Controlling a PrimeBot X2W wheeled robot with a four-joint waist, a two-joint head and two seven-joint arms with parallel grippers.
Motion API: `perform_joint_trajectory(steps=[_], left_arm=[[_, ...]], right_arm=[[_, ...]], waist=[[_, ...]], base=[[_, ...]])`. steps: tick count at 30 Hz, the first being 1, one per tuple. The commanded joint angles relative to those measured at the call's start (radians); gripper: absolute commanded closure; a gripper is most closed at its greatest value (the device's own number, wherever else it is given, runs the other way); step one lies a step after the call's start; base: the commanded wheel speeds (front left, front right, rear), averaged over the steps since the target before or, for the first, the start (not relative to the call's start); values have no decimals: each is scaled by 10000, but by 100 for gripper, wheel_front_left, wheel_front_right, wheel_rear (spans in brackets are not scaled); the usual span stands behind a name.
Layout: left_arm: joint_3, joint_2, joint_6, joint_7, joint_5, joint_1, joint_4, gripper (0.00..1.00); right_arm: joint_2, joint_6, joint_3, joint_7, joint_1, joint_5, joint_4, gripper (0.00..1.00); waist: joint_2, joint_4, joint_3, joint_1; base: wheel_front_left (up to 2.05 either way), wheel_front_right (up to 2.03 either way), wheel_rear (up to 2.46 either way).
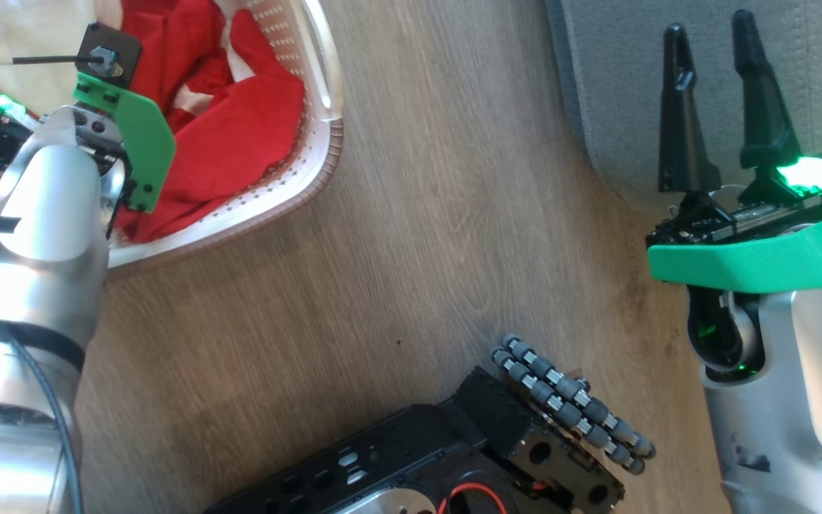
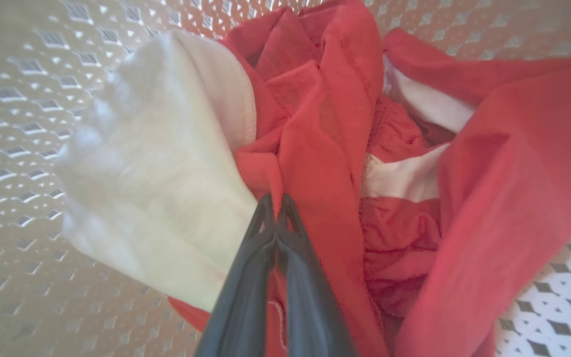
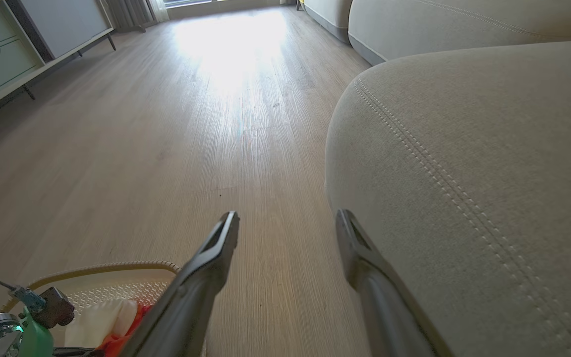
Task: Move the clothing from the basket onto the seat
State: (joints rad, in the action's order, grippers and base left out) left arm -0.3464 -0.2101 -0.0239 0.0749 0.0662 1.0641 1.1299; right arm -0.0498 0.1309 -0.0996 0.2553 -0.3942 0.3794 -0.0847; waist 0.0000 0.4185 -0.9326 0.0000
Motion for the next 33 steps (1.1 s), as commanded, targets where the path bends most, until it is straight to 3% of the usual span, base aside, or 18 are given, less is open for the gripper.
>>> perform_joint_trajectory(steps=[1, 10, 19, 33], left_arm=[[231, -33, -80, -317, -215, 14, -187, 100], [644, 310, -377, -1854, -1065, -503, -535, 100], [1294, 821, -635, -3073, -2293, -1949, -1325, 100], [2204, 673, -367, -3298, -3433, -4992, -4334, 100]], right_arm=[[-5, -2, 22, 65, 505, -33, -278, 0], [-5, -2, 521, 65, 751, -485, -82, 0], [-5, -2, 1133, 65, 1471, -1474, 415, 0], [-173, -2, 1344, 65, 2857, -2044, 1049, 0]], waist=[[0, -173, 156, 0], [0, -1040, 1411, 0], [0, -2412, 3957, 0], [0, -3426, 7050, 0]], base=[[0, 0, 0], [0, 0, 0], [0, 0, 0], [0, 0, 0]])
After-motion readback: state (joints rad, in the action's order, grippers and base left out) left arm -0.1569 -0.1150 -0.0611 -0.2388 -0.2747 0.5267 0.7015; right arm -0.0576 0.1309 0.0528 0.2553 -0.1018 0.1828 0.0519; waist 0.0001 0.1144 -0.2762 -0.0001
